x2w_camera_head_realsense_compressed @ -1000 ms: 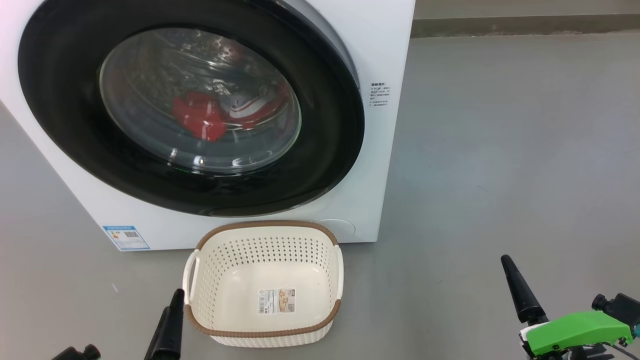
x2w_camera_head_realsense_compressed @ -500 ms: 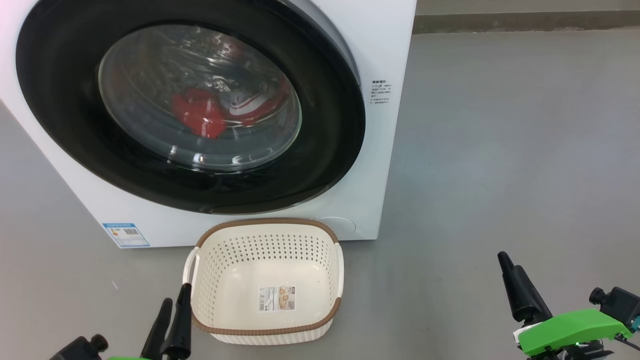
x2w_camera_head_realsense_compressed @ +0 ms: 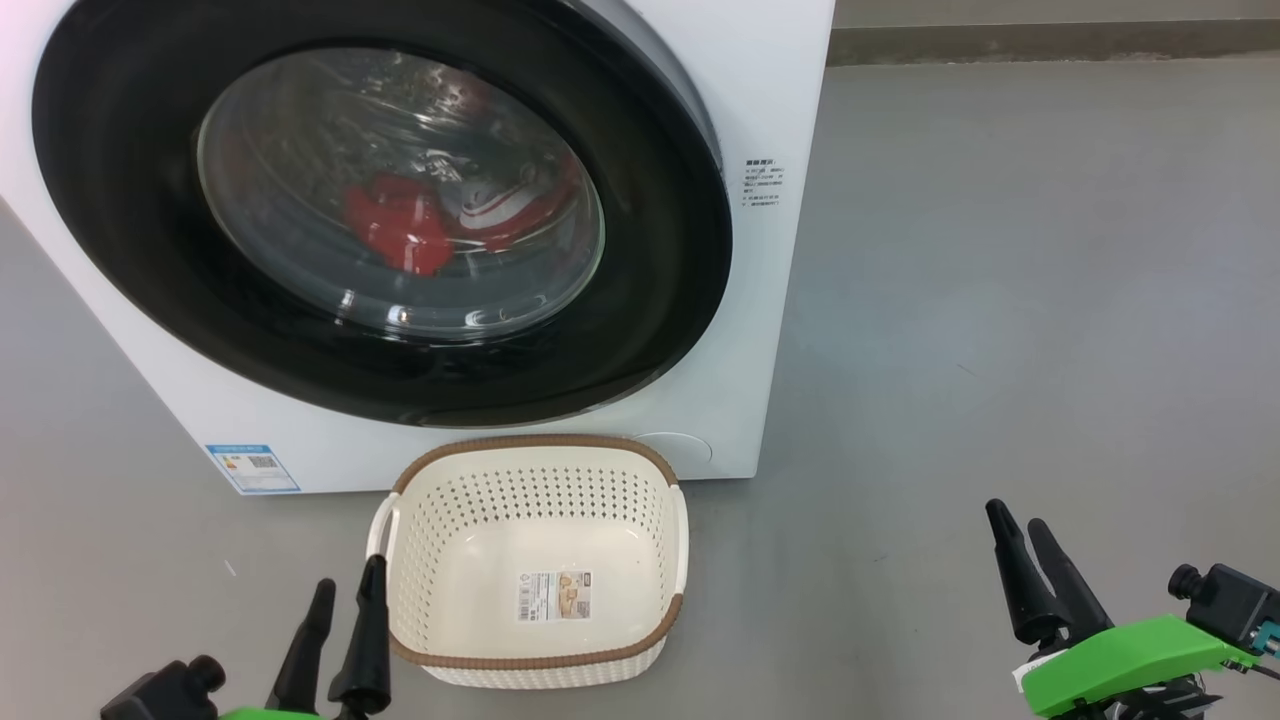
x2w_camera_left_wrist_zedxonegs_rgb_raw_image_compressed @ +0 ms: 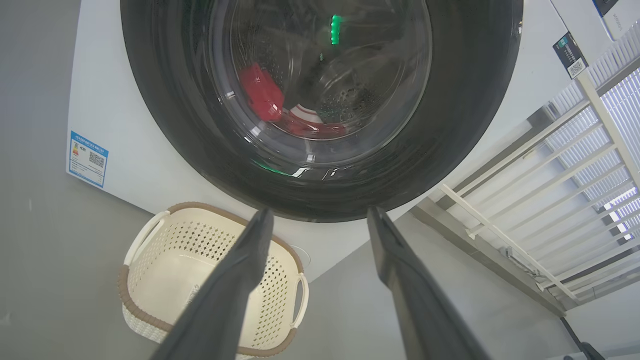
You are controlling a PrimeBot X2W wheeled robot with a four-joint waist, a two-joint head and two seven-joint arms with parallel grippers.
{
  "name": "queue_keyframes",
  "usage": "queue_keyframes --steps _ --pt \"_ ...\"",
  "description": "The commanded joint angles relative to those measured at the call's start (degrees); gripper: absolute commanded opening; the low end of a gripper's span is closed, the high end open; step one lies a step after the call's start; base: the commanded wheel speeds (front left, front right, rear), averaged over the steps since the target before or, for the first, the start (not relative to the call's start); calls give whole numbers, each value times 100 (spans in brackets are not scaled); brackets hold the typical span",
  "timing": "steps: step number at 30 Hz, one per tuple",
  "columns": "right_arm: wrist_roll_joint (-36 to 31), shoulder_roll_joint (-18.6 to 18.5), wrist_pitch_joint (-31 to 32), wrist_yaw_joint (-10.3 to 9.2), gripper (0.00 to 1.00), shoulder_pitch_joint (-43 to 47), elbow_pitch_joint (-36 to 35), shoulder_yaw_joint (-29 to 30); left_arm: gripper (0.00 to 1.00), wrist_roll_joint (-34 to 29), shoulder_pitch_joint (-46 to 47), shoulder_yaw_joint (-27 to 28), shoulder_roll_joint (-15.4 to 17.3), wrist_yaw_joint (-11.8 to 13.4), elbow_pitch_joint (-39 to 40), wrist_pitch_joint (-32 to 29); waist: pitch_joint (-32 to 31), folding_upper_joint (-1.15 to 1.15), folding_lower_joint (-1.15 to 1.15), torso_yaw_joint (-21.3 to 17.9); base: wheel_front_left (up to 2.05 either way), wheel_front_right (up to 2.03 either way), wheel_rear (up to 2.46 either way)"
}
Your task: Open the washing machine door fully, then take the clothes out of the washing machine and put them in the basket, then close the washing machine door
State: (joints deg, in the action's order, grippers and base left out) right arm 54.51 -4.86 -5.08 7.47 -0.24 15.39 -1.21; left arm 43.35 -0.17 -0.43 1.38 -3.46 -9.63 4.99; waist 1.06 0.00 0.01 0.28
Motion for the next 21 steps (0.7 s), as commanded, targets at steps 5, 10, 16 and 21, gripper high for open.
queue_keyframes --steps 5,10,16,21 --pt "-386 -119 -138 1 100 -130 -192 -172 100 -468 39 49 100 52 248 141 -11 0 0 -4 0 0 0" --pt "-647 -146 -222 1 100 -115 -214 -234 100 -825 19 28 104 72 316 226 -19 0 0 -5 0 0 0" --pt "-957 -174 -323 2 100 -96 -257 -276 100 -1251 -2 10 110 96 387 328 -11 0 0 -9 0 0 0" --pt "-1142 -186 -391 2 100 -73 -259 -291 100 -1543 -17 -4 114 111 423 395 -16 0 0 -9 0 0 0"
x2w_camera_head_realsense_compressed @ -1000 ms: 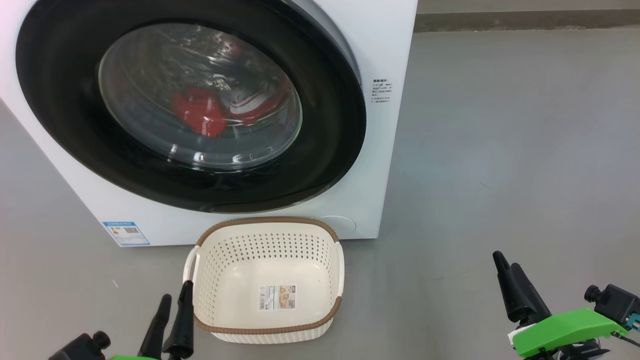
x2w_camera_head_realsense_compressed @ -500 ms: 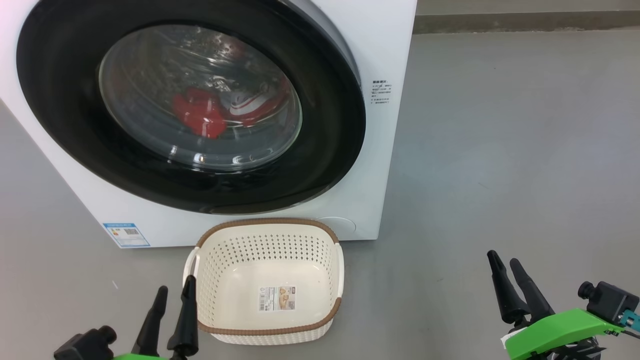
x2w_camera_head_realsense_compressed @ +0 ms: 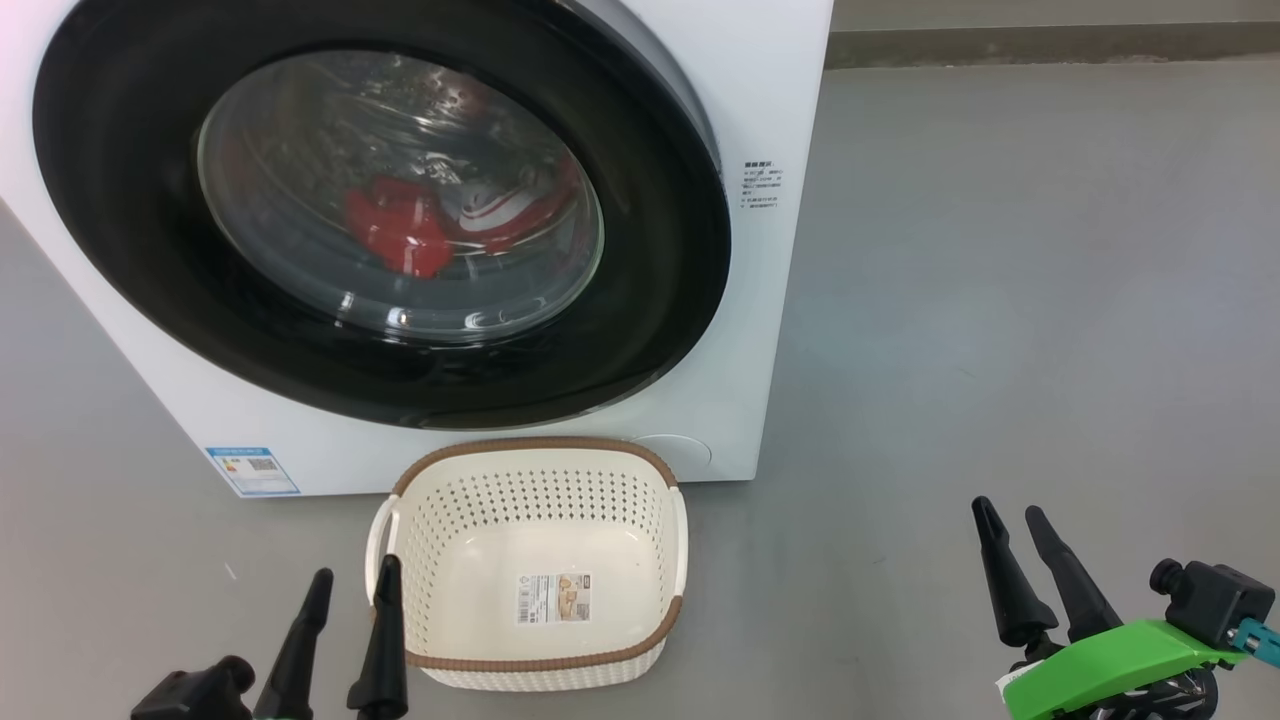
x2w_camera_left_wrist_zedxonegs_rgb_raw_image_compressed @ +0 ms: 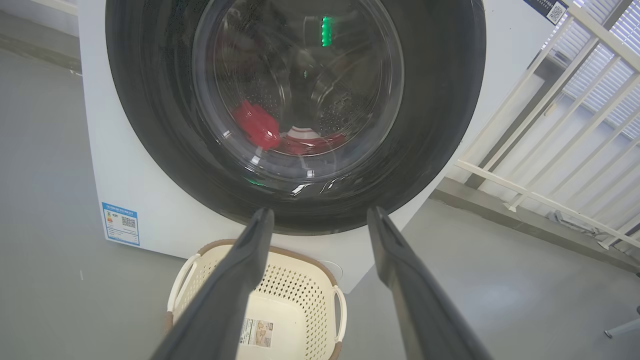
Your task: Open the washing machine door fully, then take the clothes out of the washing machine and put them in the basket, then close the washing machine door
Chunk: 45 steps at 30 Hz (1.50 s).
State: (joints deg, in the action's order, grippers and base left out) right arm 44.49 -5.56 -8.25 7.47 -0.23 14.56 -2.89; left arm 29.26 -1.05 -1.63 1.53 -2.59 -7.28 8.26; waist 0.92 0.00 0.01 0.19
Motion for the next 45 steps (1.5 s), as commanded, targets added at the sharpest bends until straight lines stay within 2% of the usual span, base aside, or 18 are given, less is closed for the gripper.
queue_keyframes --steps 1,28,35,45 --pt "-190 -118 -91 2 100 -70 -178 -128 100 -209 65 112 100 28 193 86 -6 0 0 -1 0 0 0" --pt "-1718 -162 -563 2 100 124 -358 -29 100 -2056 -50 -1 128 155 292 561 8 0 0 -5 0 0 0" --pt "-2098 -126 -675 2 100 237 -406 153 100 -2244 -47 50 135 190 244 674 44 0 0 33 0 0 0" --pt "-2128 -43 -675 2 100 322 -396 274 100 -2113 -58 126 135 142 31 674 69 0 -1 26 0 0 0"
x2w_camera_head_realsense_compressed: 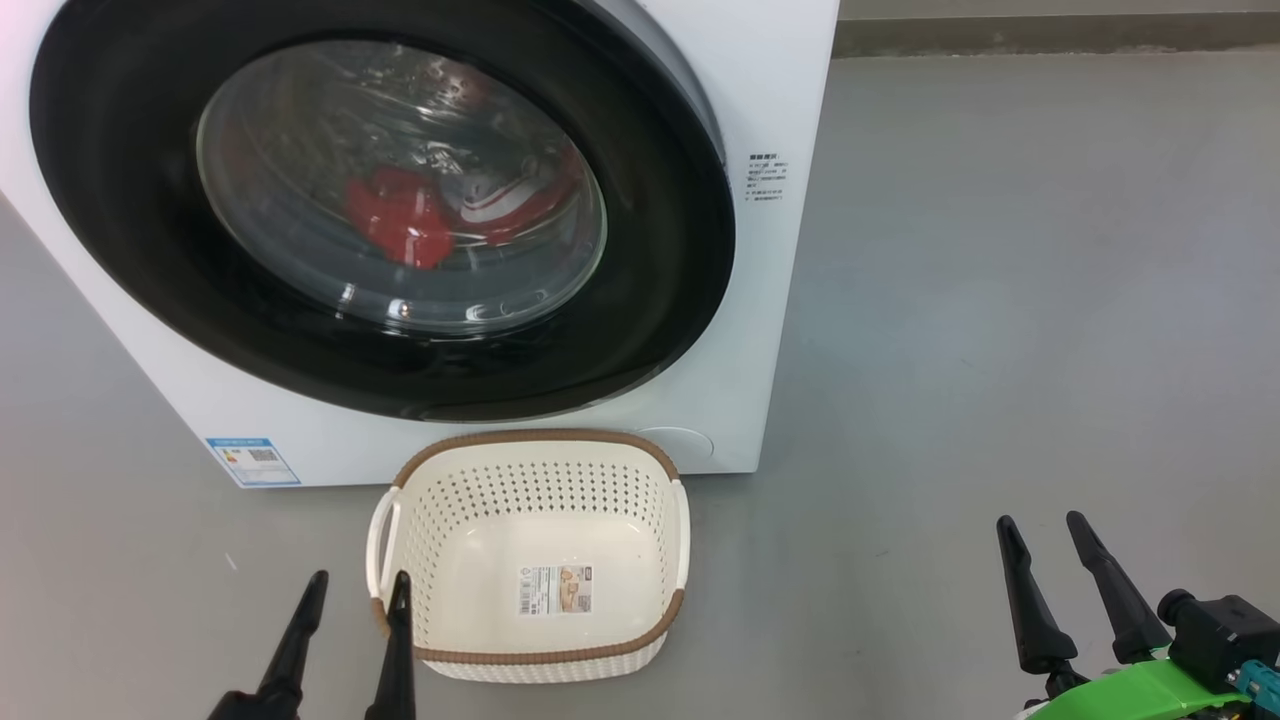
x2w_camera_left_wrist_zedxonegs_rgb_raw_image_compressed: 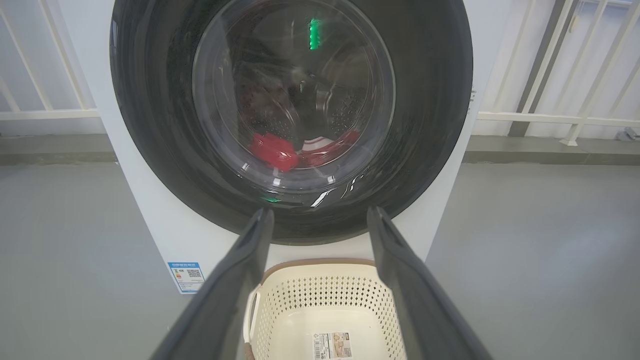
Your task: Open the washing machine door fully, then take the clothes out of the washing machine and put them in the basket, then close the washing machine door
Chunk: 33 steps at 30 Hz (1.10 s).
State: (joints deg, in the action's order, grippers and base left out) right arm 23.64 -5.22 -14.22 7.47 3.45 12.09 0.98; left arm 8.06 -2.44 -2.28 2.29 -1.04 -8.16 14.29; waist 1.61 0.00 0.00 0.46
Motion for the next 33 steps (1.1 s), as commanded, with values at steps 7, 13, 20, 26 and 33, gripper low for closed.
queue_keyframes --steps 7,13,20,26,33 --pt "-57 -60 -78 2 100 -86 -163 -90 100 18 118 201 59 -36 102 71 27 0 0 -2 0 0 0" --pt "-68 -50 -78 2 100 -109 -186 -85 100 12 136 196 59 -38 126 71 47 0 0 17 0 0 0" --pt "52 -35 -78 2 0 -171 -209 -171 100 11 155 188 59 -45 150 71 71 0 0 34 0 0 0" --pt "269 -52 -78 2 0 -539 -318 -307 100 25 219 145 59 -46 188 71 163 0 0 40 0 0 0" --pt "530 -63 -78 2 0 -1137 -364 -473 100 49 341 68 59 -65 199 71 281 0 0 118 0 0 0"
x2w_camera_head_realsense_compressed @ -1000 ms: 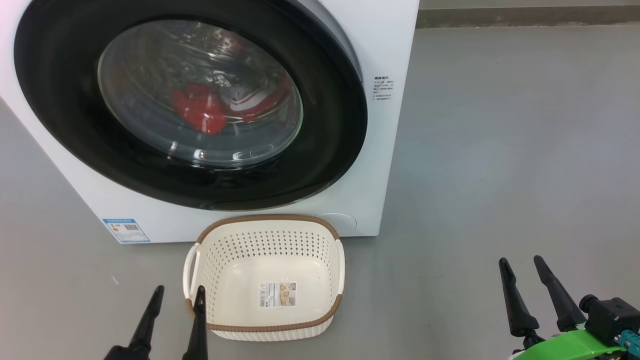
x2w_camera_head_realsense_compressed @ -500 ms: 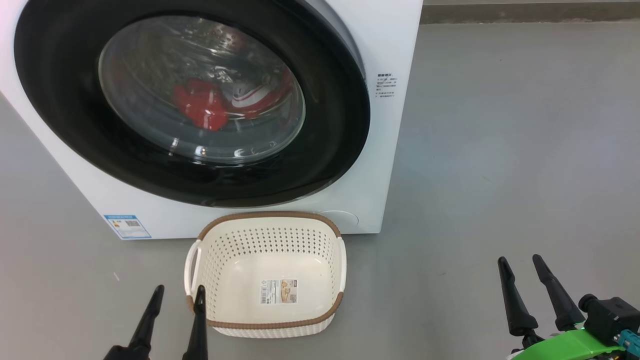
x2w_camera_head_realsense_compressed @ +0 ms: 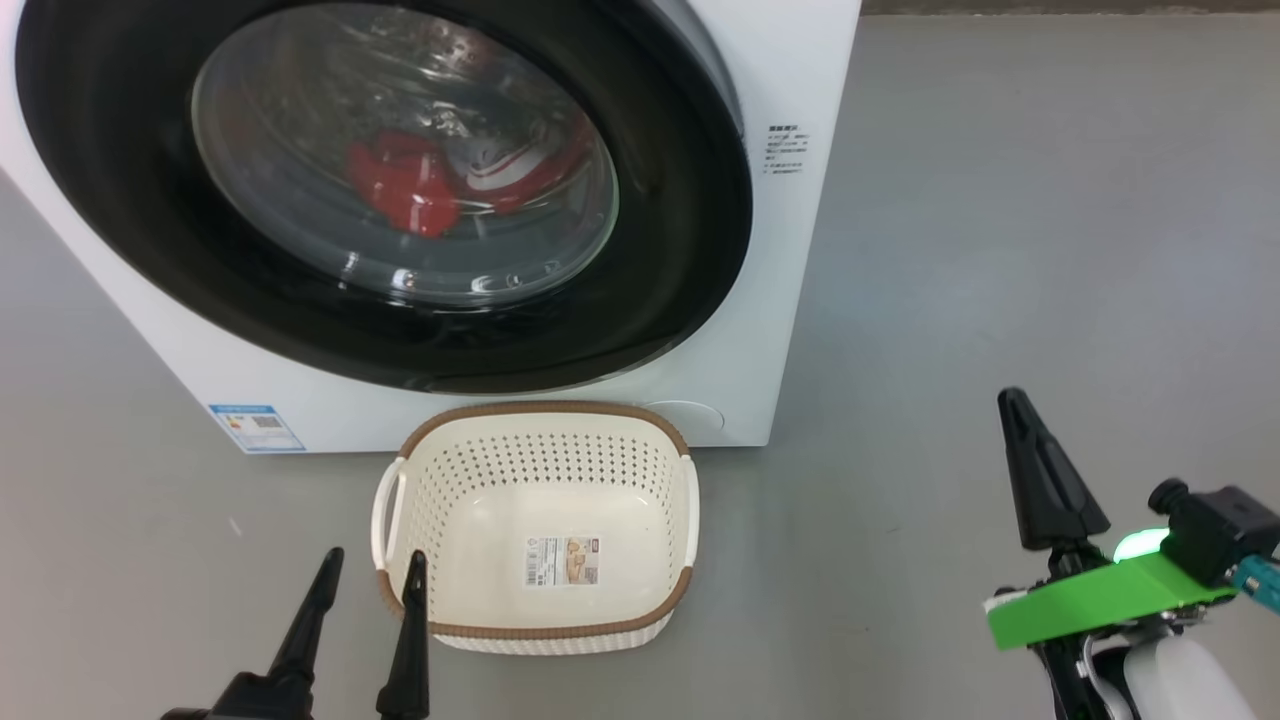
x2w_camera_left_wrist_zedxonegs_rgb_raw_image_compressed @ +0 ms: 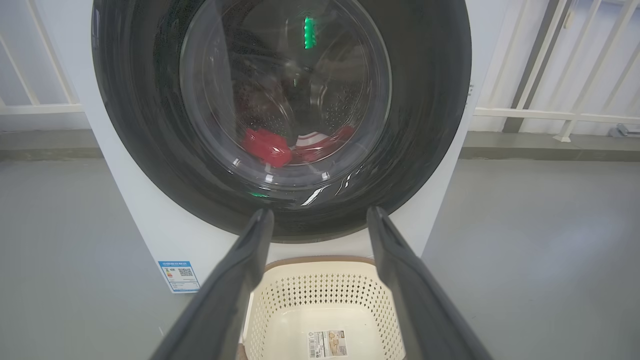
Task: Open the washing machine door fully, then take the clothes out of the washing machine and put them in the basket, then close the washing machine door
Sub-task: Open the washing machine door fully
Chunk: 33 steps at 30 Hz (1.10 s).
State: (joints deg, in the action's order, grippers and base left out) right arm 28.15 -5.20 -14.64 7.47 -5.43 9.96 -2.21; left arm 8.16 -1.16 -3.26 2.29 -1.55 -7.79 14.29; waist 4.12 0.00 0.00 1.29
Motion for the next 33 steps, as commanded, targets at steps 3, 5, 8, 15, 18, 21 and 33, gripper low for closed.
queue_keyframes --steps 3,5,8,15,18,21,33 --pt "183 -131 -36 2 0 -445 -127 -204 100 48 256 133 59 -15 163 71 66 0 0 89 0 0 0" --pt "283 -174 -36 2 0 -577 -105 -244 100 53 274 115 59 -18 164 71 85 0 0 118 0 0 0" --pt "509 -220 -36 2 0 -806 -81 -295 100 60 296 89 59 -15 171 71 118 0 0 154 0 0 0" --pt "894 -372 -36 2 0 -1428 34 -414 100 74 406 29 59 -18 189 71 266 0 0 232 0 0 0" --pt "1062 -448 -36 2 0 -1817 117 -467 100 71 492 -3 59 -31 198 71 372 0 0 283 0 0 0" --pt "1227 -521 -36 2 0 -2220 196 -547 100 72 578 -21 59 -43 204 71 484 0 0 331 0 0 0" --pt "2875 -922 -36 2 0 -3829 774 -1185 100 95 894 -160 59 -57 181 71 892 0 0 602 0 0 0"
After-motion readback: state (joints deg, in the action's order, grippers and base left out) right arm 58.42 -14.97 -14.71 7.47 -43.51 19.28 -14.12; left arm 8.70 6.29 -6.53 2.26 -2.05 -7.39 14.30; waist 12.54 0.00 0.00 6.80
